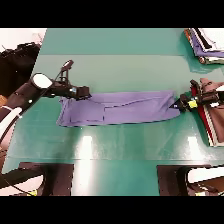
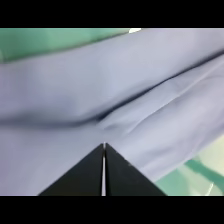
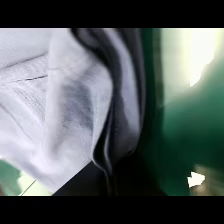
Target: Fold the shirts.
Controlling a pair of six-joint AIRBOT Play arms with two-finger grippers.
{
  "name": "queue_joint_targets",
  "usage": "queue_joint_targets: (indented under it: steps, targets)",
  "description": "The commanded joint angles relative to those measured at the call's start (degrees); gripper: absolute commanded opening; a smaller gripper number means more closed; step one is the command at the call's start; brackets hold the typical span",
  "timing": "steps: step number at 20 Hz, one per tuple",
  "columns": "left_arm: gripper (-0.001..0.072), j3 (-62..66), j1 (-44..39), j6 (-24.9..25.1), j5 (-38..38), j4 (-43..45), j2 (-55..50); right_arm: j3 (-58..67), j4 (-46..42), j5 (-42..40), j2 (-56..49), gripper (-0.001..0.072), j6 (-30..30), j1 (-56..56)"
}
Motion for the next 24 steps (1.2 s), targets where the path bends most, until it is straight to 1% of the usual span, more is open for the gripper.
queue_joint_targets:
  steps: [1,2,6,9,11,15,21,24]
  targets:
    - [0.003,5.7,-5.7,-1.0,3.1,-0.4,-5.4,3.9,1.9,1.6,3.2,0.0015,-1.6,2.5]
    - [0.003,8.2,-7.0,-1.2,2.6,-0.5,-7.9,5.5,2.0,2.5,5.3,0.0015,-1.4,3.1]
    - [0.003,17.5,-12.9,-2.5,1.8,-0.6,-18.6,12.7,1.9,2.8,14.2,0.0015,2.3,8.5]
    - [0.003,21.7,-16.0,-2.7,0.4,-0.6,-24.8,19.4,1.9,2.8,16.7,0.0014,6.0,13.6]
    - [0.003,23.1,-17.2,-3.9,1.1,-0.9,-27.2,23.3,2.0,2.8,16.8,0.0015,8.8,17.2]
    - [0.003,24.1,-17.7,-3.9,0.9,-1.6,-29.0,27.2,2.0,1.8,16.7,0.0015,9.2,23.9]
    - [0.0031,24.2,-17.7,-3.8,0.9,-1.2,-29.0,29.6,2.0,-0.7,16.6,0.0015,9.2,30.3]
    - [0.003,25.2,-15.3,-4.1,-1.7,-1.0,-27.7,30.6,2.0,-2.7,16.5,0.0015,9.2,33.4]
